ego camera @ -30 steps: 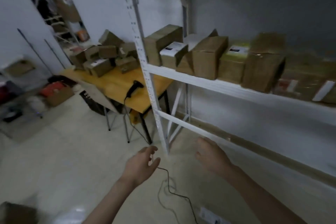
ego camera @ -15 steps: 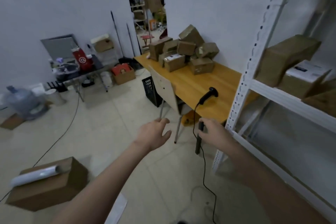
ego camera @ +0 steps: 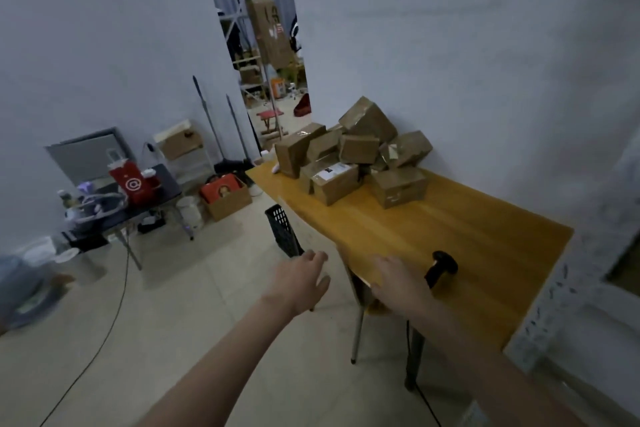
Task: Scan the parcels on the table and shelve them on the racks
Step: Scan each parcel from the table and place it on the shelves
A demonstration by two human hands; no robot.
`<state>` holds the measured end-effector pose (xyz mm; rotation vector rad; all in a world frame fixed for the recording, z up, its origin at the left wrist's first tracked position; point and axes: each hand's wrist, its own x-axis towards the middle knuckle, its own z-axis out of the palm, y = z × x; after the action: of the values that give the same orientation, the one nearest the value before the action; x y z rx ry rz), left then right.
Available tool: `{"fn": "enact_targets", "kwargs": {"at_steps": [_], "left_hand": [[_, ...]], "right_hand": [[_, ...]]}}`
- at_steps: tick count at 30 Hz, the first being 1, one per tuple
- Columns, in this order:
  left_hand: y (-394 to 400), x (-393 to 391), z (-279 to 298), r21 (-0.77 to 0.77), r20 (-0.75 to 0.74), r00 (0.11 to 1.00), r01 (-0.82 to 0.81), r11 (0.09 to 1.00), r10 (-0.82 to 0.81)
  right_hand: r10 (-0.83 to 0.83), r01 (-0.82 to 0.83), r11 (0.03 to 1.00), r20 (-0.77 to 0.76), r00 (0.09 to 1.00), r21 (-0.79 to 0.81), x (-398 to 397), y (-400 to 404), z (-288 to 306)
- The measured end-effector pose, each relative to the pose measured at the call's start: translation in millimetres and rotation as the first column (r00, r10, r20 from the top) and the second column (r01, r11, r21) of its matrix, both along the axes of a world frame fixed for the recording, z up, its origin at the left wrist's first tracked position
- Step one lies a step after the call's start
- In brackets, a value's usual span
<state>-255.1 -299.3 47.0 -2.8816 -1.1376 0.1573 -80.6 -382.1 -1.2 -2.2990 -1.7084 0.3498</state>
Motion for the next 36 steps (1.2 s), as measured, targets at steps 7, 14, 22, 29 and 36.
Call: {"fn": "enact_targets", "kwargs": {"at_steps": [7,14,22,29,36], "left_hand": [[117.2,63.6,-14.7,0.002,-0.058,0.993,0.1,0.995,-0.1],[268.6,150.4,-51.4,0.033,-0.108,0.958,0.269,0.963,-0.264],[441.9,261.9,-81.2,-0.017,-0.048,0.905,0.423,0.906,-0.424],[514.6,349.4,-113.4,-0.063,0.003,0.853,0.521,0.851,-0.522],[539.2,365.1,-153.3,-0.162,-0.049,0.799,0.586,0.794,-0.6]], "right_hand": [[-0.061,0.07,0.993,0.092,0.994,-0.1,46.4,100.3,-13.5],[-0.207,0.231,0.96,0.153,0.966,-0.159,106.8,224.4,-44.1],[-0.444,0.466,0.86,0.145,0.884,-0.21,201.4,372.7,-64.6],[-0.734,0.741,0.664,0.102,0.672,-0.101,311.5,456.4,-59.4],[-0.847,0.933,0.336,-0.475,0.24,-0.127,388.6,513.7,-80.3]]}}
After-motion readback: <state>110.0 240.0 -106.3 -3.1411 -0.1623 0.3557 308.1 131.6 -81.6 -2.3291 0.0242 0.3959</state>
